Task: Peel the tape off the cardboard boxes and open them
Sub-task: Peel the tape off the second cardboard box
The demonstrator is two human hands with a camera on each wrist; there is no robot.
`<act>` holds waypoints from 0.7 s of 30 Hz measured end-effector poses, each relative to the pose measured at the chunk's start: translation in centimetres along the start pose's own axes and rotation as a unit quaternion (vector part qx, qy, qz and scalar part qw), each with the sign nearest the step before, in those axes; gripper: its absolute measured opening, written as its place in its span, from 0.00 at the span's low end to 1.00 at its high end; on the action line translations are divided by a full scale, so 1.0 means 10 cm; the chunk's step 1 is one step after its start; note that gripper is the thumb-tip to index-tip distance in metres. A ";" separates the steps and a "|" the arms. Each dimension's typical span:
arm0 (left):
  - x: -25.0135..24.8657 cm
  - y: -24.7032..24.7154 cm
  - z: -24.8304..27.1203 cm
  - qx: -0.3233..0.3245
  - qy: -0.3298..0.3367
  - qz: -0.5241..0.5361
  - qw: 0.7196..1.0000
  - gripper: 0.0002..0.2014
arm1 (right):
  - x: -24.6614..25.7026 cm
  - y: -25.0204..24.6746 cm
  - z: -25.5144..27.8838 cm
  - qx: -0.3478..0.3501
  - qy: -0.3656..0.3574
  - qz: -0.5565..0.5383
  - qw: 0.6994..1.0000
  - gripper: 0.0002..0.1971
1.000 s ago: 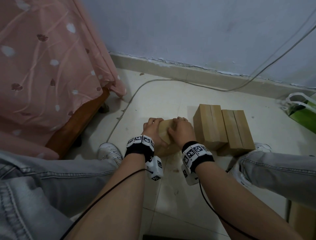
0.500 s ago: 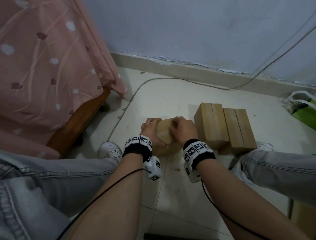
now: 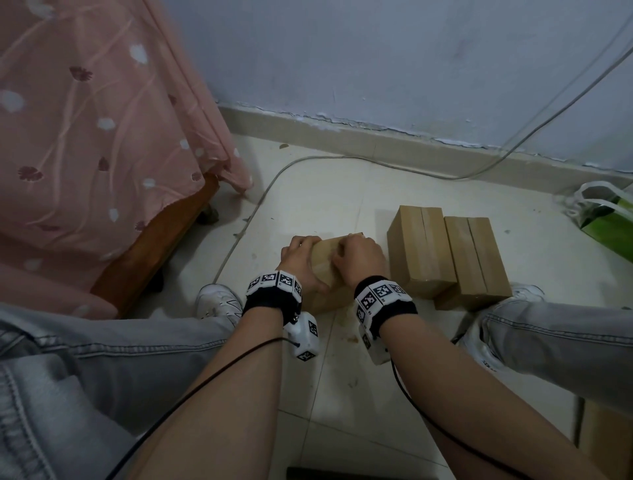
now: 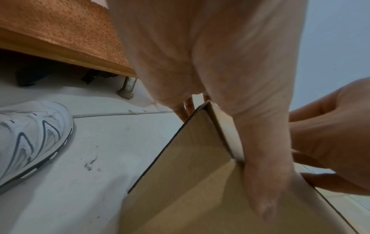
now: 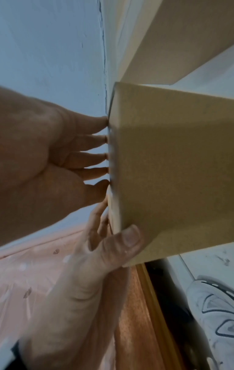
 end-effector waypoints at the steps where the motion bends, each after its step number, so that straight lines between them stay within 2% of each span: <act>1: 0.00 0.00 0.00 -0.001 0.000 0.003 1.000 0.50 | 0.01 0.01 0.00 -0.001 0.002 0.003 1.000 0.10; 5: 0.03 0.01 0.04 0.002 -0.008 0.000 1.000 0.53 | -0.08 -0.01 0.00 -0.014 0.001 -0.001 1.000 0.13; 7: 0.07 0.00 0.05 0.003 -0.012 0.001 1.000 0.54 | -0.10 -0.05 0.01 -0.002 -0.007 -0.022 1.000 0.12; 9: 0.06 -0.01 0.05 0.006 -0.012 0.000 1.000 0.54 | -0.08 -0.08 0.04 0.010 -0.015 -0.031 0.999 0.14; 21: 0.02 0.01 0.07 -0.003 -0.013 0.008 1.000 0.46 | 0.05 0.04 0.08 -0.018 0.007 -0.001 1.000 0.11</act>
Point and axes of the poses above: each hand's wrist, its own z-axis away from the middle knuckle, its own y-axis out of the palm, x = y × z, the point moved 2 cm from there along -z, towards the middle knuckle, and after that the axes turned 3 degrees about -x, right-handed, at the moved point
